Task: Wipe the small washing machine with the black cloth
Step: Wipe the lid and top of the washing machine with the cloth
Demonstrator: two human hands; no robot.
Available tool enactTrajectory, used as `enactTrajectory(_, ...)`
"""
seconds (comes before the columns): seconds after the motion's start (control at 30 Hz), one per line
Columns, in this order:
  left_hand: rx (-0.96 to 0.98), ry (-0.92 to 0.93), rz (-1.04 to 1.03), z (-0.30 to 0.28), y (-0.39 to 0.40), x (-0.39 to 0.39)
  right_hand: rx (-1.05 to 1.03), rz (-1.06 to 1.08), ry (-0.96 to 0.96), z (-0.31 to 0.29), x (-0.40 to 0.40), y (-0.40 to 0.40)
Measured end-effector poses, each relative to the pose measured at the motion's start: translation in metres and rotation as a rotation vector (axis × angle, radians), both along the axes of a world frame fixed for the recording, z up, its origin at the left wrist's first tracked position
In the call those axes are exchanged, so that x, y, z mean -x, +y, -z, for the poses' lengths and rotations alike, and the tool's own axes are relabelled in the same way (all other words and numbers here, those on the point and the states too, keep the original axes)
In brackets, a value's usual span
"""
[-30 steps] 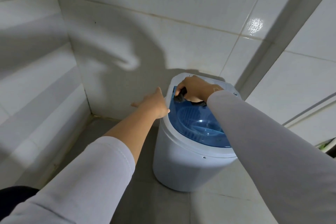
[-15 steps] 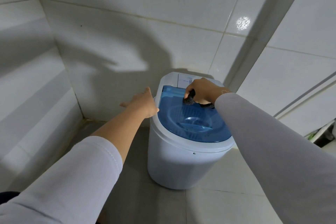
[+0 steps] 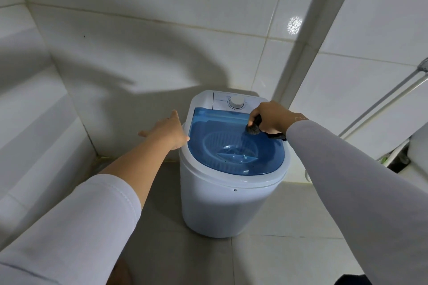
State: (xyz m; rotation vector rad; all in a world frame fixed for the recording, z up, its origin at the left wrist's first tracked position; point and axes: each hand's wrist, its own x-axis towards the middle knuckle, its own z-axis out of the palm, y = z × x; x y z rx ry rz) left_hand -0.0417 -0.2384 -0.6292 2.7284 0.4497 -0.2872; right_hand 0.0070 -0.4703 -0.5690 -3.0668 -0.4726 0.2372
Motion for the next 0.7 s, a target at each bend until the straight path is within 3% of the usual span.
enactTrajectory(0.53,0.027,-0.017,-0.006,0.011,0.005,-0.008,-0.145,0.146,-0.032,0.014,0.019,-0.060)
enactTrajectory(0.7,0.037,-0.019,-0.011,0.014,0.006,-0.010,-0.101,0.174,0.022,0.009,0.027,-0.064)
